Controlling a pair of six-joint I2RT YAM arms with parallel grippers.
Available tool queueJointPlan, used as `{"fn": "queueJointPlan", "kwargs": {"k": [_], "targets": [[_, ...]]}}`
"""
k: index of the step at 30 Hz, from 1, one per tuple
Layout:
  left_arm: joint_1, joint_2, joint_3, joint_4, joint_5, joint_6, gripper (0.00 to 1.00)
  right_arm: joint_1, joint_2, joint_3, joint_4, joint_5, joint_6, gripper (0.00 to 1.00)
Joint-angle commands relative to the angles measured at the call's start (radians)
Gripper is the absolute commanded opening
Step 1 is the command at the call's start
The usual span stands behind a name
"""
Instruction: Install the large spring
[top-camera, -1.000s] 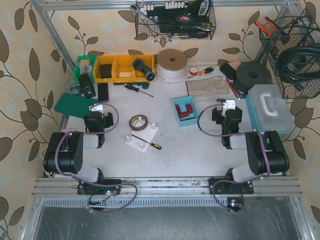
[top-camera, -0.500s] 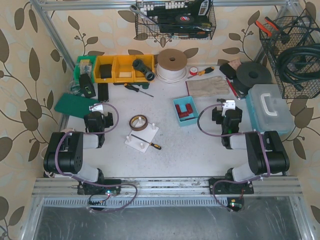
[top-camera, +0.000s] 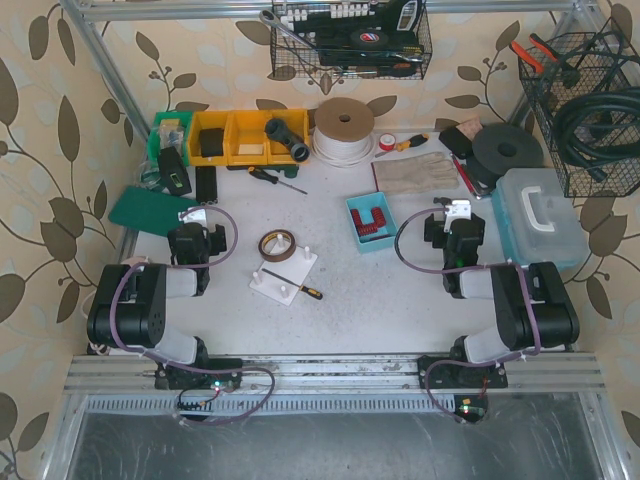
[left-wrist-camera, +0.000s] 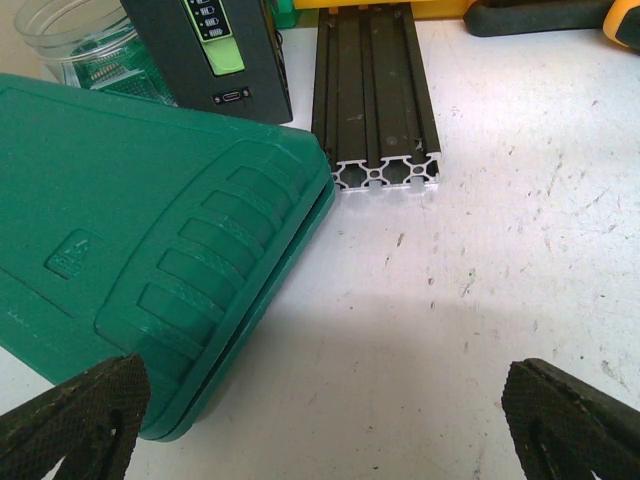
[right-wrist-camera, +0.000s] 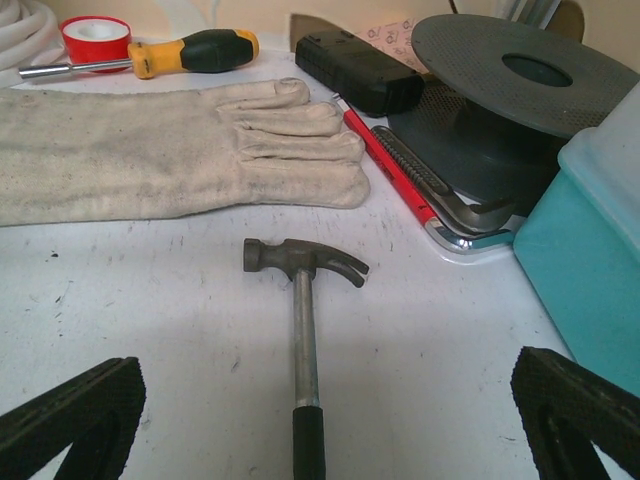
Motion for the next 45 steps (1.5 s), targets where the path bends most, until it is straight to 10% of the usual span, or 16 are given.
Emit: {"fn": "queueJointPlan", "kwargs": {"k": [1,21,31,45], "targets": [[0.009,-0.055,0.021,-0.006,0.013,0.012,0.98,0.003,-0.035,0.026,-0.028,0.006,-0.003,1.0],[0.01,-0.439,0.623,-1.285,0.012,-0.597,0.98,0.007,-0.342,0.74,-1.316,-0.014,0.315,1.0],[0.007,-0.467,0.596,-1.274,0.552,-0.501,0.84,-0.004,-0.339,0.752,-1.444,-0.126,0.397,1.0],[-0.21,-0.271,0.512,-1.24,0.444,-0.471,0.43,0.25,-0.409,0.475,-1.233,-0.32,0.36,0.96]]}}
